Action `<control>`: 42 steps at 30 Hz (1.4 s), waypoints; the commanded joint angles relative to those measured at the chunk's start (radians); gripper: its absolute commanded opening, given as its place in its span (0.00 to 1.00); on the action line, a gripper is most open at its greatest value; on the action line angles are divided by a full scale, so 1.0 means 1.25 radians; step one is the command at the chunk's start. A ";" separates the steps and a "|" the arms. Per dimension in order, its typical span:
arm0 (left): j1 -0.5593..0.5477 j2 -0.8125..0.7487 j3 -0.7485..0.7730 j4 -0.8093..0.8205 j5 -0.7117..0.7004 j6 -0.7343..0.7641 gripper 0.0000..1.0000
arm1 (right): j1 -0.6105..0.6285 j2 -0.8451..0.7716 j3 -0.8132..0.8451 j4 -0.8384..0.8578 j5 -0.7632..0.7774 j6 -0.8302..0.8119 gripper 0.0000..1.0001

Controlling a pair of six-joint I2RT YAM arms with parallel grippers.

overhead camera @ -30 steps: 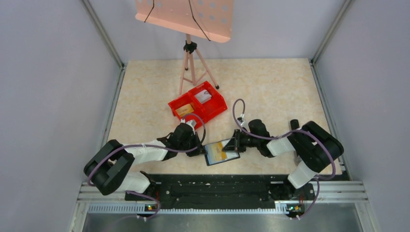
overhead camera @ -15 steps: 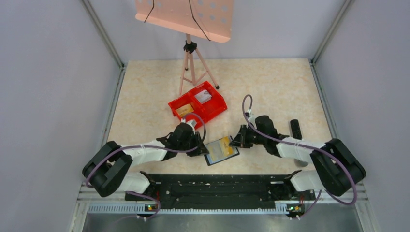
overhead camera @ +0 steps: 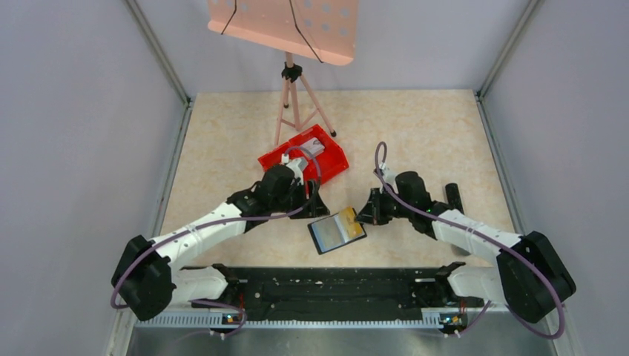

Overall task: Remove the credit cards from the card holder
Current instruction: Remove the credit card from the card holder, then place the credit card in the storage box.

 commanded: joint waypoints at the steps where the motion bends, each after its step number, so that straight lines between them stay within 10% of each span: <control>1: -0.001 -0.012 0.093 -0.085 0.029 0.092 0.60 | -0.008 -0.032 0.040 0.039 -0.167 -0.067 0.00; 15: 0.001 0.005 0.172 -0.108 0.291 0.223 0.48 | -0.005 -0.049 0.004 0.195 -0.413 -0.036 0.00; 27: 0.000 0.042 0.173 -0.108 0.304 0.261 0.45 | 0.001 -0.046 -0.014 0.266 -0.462 0.008 0.00; 36: 0.001 0.041 0.170 -0.090 0.310 0.246 0.40 | 0.008 -0.046 -0.014 0.265 -0.426 0.009 0.00; 42: 0.018 -0.009 0.143 -0.092 0.113 0.126 0.53 | 0.007 -0.105 -0.073 0.398 -0.205 0.206 0.00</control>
